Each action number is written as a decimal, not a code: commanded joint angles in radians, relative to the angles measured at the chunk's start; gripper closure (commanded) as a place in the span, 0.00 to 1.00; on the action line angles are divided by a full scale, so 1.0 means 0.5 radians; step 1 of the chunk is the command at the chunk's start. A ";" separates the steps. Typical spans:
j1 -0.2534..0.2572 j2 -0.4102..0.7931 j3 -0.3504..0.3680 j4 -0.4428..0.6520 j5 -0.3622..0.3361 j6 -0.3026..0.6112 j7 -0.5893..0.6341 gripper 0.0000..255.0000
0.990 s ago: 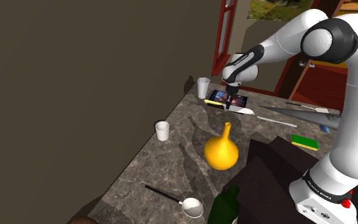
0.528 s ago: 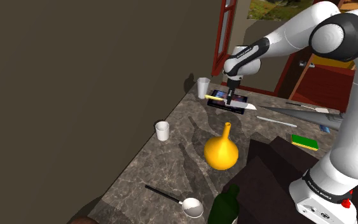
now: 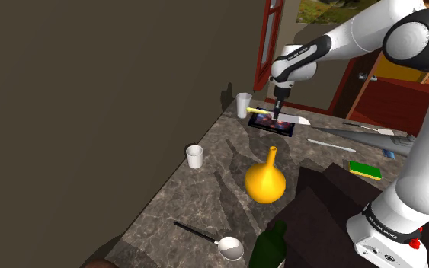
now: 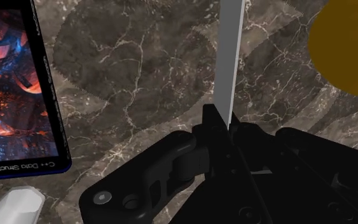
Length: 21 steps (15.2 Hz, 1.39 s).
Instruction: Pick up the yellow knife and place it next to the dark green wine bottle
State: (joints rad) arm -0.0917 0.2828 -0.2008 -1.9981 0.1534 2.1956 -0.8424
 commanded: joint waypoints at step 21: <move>0.014 -0.257 -0.023 0.278 -0.092 -0.526 0.088 1.00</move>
State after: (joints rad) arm -0.0849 0.1537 -0.2125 -1.8722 0.1077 1.9457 -0.8002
